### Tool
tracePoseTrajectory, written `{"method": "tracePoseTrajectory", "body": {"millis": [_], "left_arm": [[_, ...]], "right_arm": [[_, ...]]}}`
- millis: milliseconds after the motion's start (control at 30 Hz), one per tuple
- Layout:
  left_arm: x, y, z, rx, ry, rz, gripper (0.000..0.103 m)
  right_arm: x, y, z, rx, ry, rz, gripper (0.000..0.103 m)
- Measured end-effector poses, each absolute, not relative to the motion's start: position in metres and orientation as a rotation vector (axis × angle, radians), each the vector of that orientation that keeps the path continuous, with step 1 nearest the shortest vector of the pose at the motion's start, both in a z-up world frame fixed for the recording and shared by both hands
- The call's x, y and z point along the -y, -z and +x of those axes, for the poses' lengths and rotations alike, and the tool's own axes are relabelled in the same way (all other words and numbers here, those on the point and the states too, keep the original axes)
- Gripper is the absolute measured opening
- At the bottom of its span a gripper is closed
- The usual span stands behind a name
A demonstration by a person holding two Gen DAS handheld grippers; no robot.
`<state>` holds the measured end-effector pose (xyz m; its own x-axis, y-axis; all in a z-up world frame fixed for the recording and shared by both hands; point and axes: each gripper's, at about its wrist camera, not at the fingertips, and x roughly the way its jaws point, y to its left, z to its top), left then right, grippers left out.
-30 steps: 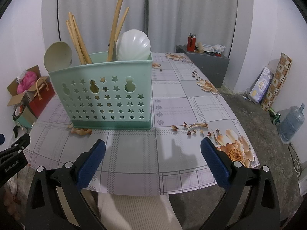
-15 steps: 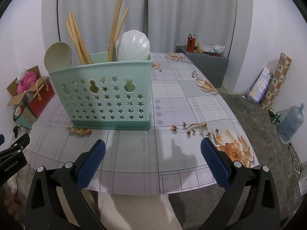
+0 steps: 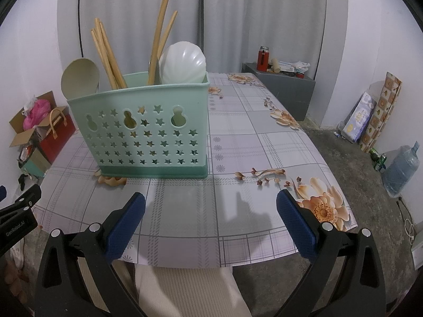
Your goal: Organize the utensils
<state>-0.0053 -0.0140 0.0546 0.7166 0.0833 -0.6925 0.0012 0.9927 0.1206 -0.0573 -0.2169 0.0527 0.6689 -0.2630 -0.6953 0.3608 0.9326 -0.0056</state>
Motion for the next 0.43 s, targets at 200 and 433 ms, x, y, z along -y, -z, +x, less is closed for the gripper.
{"method": "tracePoseTrajectory", "body": {"millis": [200,433], "left_arm": [[0.0153,-0.0541,-0.006,-0.769,-0.045,0.111,0.094],[0.0214,-0.0531,-0.004,-0.764,-0.042,0.115,0.094]], "right_arm": [[0.2169,-0.0528,-0.0573,-0.761,0.352,0.136,0.097],[0.2166,-0.0532,-0.0577,-0.762,0.351,0.137,0.097]]}}
